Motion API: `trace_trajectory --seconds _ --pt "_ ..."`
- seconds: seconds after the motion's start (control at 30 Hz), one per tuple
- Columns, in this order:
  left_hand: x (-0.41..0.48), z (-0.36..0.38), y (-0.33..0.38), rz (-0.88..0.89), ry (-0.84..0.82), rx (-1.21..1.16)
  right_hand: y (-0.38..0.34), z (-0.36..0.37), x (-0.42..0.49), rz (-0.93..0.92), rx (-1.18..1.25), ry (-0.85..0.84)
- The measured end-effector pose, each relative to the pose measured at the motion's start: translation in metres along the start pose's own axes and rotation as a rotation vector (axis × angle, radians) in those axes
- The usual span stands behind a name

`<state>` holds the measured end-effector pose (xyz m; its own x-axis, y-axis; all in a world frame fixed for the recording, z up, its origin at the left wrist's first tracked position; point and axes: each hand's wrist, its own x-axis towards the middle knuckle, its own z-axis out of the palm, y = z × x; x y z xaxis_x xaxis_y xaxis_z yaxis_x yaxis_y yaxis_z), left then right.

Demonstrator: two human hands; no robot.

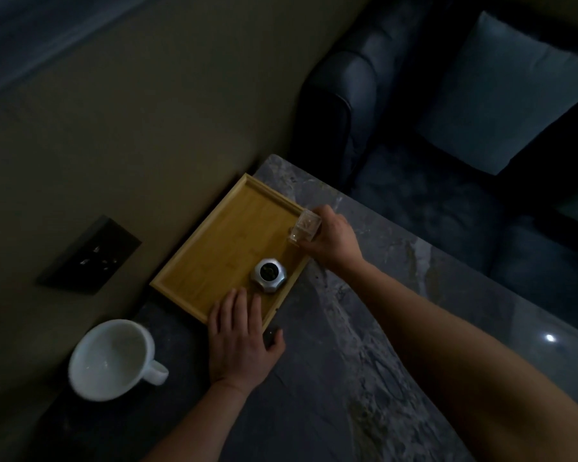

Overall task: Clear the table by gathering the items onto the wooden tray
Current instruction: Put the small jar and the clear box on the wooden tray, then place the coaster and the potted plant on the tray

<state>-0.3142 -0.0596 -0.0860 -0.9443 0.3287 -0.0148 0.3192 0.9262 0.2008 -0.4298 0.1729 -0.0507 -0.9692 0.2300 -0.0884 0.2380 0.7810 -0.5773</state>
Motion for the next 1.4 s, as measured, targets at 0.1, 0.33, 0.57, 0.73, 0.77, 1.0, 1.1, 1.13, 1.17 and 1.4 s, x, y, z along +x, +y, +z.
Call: trace_trajectory --seconds 0.1,0.33,0.57,0.73,0.77,1.0,1.1,1.13,1.17,1.4 --pt "-0.001 0.0 0.0 0.001 -0.013 0.0 -0.001 -0.002 -0.004 -0.003 -0.003 0.004" --pt "0.0 -0.008 0.002 -0.01 -0.054 -0.006 0.003 -0.026 -0.033 -0.046 -0.046 0.013" --pt "-0.003 -0.032 0.004 -0.013 -0.124 -0.056 0.012 -0.046 -0.097 0.144 -0.02 0.082" --pt "-0.013 -0.056 0.011 0.117 -0.104 -0.095 0.018 -0.055 -0.159 0.294 0.054 0.169" --pt "-0.015 -0.06 0.016 0.157 -0.103 -0.105 0.019 -0.058 -0.172 0.319 0.071 0.188" --pt "-0.028 -0.07 0.072 0.5 -0.129 -0.166 0.03 -0.082 -0.273 0.502 0.215 0.373" --pt "-0.041 -0.068 0.114 0.577 -0.187 -0.202 0.05 -0.105 -0.322 0.57 0.231 0.466" --pt "-0.046 -0.066 0.128 0.601 -0.204 -0.213 0.059 -0.114 -0.337 0.589 0.229 0.501" --pt "-0.05 -0.063 0.142 0.623 -0.222 -0.223 0.069 -0.122 -0.352 0.611 0.221 0.531" --pt "-0.073 -0.049 0.235 0.617 -0.306 -0.292 0.15 -0.173 -0.427 0.78 0.258 0.684"
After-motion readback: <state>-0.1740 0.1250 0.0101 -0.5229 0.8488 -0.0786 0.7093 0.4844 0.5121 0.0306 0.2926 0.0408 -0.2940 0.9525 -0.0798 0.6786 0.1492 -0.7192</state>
